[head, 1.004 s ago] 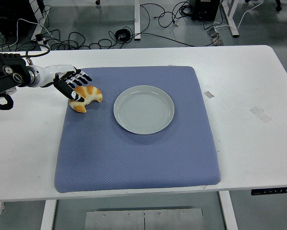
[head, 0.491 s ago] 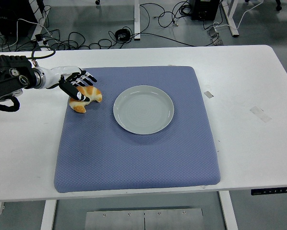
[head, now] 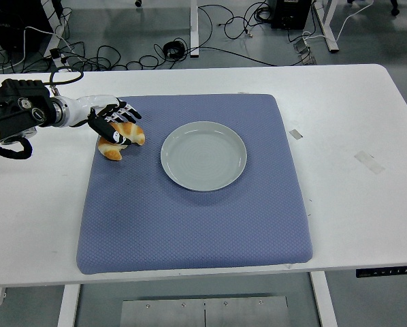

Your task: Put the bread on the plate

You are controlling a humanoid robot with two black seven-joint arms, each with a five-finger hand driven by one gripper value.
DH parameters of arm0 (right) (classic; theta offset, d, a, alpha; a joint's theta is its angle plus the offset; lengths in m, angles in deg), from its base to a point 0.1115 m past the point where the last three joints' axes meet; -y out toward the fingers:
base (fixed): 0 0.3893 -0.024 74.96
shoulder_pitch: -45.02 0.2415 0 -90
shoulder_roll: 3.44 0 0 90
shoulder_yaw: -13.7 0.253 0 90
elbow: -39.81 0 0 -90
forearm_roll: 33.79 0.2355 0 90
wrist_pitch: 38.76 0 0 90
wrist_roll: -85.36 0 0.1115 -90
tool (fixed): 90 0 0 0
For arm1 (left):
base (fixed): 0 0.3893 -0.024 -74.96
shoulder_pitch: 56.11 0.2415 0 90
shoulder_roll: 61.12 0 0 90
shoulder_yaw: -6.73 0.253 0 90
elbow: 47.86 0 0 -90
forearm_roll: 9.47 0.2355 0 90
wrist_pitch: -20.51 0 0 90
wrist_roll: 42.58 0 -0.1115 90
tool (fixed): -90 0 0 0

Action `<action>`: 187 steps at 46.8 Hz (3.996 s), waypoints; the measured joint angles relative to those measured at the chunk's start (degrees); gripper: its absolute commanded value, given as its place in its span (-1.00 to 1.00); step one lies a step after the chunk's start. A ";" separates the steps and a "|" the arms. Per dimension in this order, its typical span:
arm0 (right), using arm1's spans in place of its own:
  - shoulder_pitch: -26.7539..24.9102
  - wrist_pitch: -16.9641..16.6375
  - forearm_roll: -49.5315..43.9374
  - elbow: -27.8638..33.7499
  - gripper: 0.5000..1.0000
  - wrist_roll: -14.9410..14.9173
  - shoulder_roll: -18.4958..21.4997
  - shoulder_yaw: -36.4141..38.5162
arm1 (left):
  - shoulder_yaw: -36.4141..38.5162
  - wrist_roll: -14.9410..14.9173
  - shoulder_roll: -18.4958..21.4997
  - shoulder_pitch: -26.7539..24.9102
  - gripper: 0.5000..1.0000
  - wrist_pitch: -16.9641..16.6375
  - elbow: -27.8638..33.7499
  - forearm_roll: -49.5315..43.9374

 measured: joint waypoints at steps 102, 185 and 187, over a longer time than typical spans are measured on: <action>-0.04 0.00 0.01 0.00 1.00 -0.01 0.00 0.00 | -7.52 0.29 -7.64 -3.92 -0.36 0.09 0.09 0.18; -0.07 0.00 0.02 0.00 1.00 0.00 0.00 0.00 | -8.08 0.24 -14.41 0.83 0.01 -0.71 0.09 0.09; -0.04 0.00 0.02 0.00 1.00 0.00 0.00 0.00 | -8.08 0.24 -14.41 0.82 0.06 -0.71 0.09 0.09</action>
